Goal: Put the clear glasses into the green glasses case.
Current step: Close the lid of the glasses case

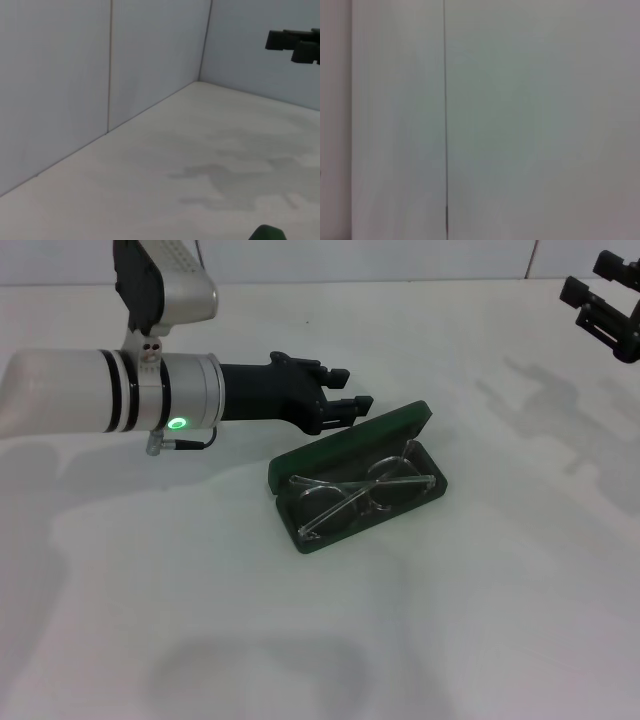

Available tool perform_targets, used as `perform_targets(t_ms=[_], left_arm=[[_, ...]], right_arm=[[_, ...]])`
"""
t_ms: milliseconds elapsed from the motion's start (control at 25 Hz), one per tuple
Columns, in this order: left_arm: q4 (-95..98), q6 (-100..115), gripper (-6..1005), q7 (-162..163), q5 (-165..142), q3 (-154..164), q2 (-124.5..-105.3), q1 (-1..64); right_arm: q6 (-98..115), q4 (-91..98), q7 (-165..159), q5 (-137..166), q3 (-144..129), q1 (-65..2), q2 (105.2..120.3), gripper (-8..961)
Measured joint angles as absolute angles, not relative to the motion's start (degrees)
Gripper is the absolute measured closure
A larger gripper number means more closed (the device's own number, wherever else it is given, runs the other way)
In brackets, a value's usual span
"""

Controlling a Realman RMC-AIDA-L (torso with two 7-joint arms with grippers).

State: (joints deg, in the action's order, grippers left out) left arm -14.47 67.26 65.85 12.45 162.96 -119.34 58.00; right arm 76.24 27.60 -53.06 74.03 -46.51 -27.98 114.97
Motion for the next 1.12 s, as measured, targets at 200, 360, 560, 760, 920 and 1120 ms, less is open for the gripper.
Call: perform_targets(t_ms=[200, 360, 560, 760, 920, 1120], left_arm=[[-14.5, 67.5, 498, 65.9, 10.5, 163.0, -119.4, 58.4], [-14.1, 67.9, 498, 65.9, 8.7, 163.0, -119.43, 58.6], [-13.9, 69.0, 498, 65.3, 8.0, 163.0, -119.45, 58.7], [-13.8, 70.4, 497, 62.1, 7.9, 163.0, -119.48, 58.2], [-13.5, 70.9, 497, 59.9, 7.0, 163.0, -119.6, 57.8], [-12.8, 71.1, 497, 57.5, 6.9, 163.0, -119.66, 57.3]], right_arm=[[75.2, 27.6, -53.1, 74.0, -46.8, -28.2, 114.91, 438], [74.9, 27.7, -53.0, 74.5, -46.8, -28.2, 115.04, 437], [74.4, 27.5, -53.0, 74.5, -46.8, -28.2, 114.94, 433], [73.0, 27.5, -52.4, 74.5, -46.8, -28.2, 115.18, 427], [72.6, 27.4, -52.1, 74.5, -46.8, -28.2, 115.22, 422], [71.9, 27.4, -52.1, 74.5, -46.8, -28.2, 115.22, 416]])
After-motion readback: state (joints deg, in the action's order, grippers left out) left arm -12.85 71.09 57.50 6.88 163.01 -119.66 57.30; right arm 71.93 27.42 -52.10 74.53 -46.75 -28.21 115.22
